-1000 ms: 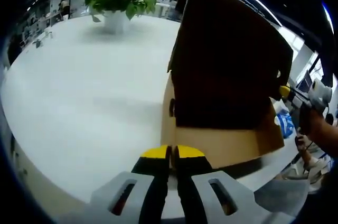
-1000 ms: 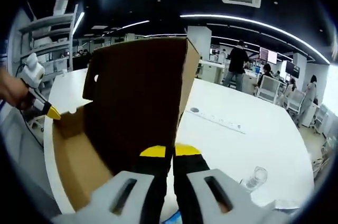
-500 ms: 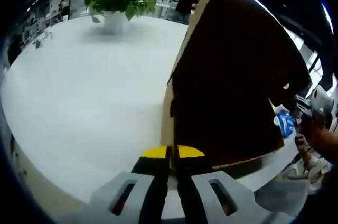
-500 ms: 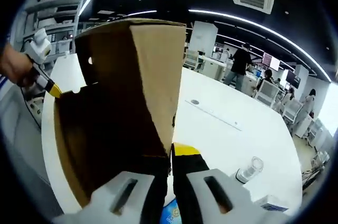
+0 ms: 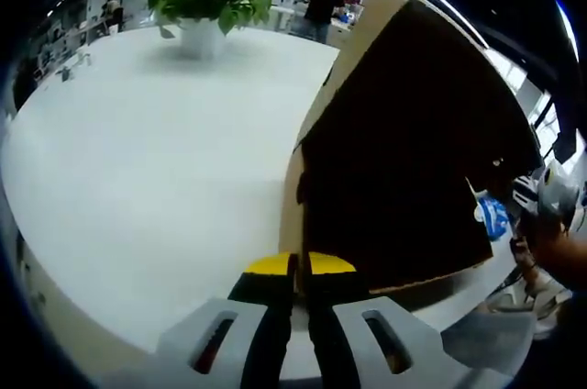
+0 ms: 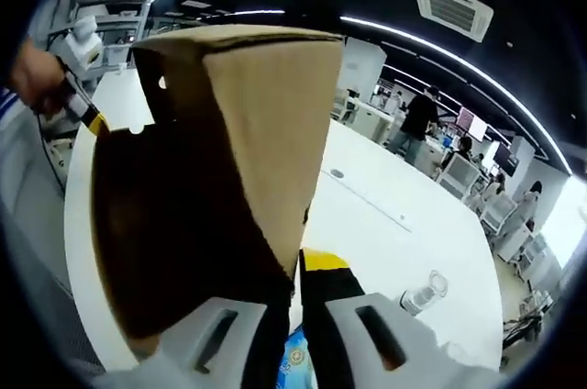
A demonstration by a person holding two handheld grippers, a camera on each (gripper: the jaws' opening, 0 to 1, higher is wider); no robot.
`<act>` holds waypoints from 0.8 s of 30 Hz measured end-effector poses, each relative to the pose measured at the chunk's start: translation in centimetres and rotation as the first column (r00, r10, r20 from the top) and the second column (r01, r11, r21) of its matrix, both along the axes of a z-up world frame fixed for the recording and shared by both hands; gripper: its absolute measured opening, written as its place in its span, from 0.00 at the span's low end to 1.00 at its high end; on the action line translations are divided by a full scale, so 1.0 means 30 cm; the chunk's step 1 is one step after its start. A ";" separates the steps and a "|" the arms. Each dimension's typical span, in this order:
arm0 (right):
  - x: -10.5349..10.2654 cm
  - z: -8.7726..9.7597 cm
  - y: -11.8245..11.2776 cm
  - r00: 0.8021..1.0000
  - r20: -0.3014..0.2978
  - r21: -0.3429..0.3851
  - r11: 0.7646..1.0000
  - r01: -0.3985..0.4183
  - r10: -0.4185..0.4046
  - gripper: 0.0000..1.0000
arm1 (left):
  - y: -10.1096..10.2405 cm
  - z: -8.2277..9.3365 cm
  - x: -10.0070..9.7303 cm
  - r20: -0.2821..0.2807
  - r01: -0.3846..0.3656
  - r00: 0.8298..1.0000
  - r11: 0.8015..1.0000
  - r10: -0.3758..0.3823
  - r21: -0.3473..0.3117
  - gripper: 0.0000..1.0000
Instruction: Operate the shoe box by opening the lid, removing the specified soft item, and placing it in the target area until the item is outside and the box remains undamaged.
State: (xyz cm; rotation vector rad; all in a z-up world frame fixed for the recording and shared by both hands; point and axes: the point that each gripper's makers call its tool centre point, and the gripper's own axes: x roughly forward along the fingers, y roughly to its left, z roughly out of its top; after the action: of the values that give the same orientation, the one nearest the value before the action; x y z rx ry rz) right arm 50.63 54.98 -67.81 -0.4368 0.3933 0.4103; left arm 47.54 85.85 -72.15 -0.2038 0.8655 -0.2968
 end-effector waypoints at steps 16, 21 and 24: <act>-0.017 -0.016 0.005 0.998 0.048 -0.193 0.980 -0.041 0.052 0.01 | -0.007 0.012 -0.010 -0.024 0.027 0.999 0.999 -0.028 -0.034 0.02; -0.019 -0.021 -0.001 0.999 0.046 -0.178 0.984 -0.020 0.029 0.01 | -0.014 0.052 -0.018 -0.019 0.028 0.999 0.997 -0.029 -0.066 0.05; -0.019 -0.021 -0.002 0.999 0.046 -0.175 0.984 -0.018 0.026 0.01 | -0.019 0.086 -0.022 0.002 0.054 0.999 0.997 -0.054 -0.063 0.08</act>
State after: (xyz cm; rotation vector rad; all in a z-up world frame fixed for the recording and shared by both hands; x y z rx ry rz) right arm 50.07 54.93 -68.45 -0.6217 0.3793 0.3875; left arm 46.88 85.27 -69.58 -0.2388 0.8629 -0.3751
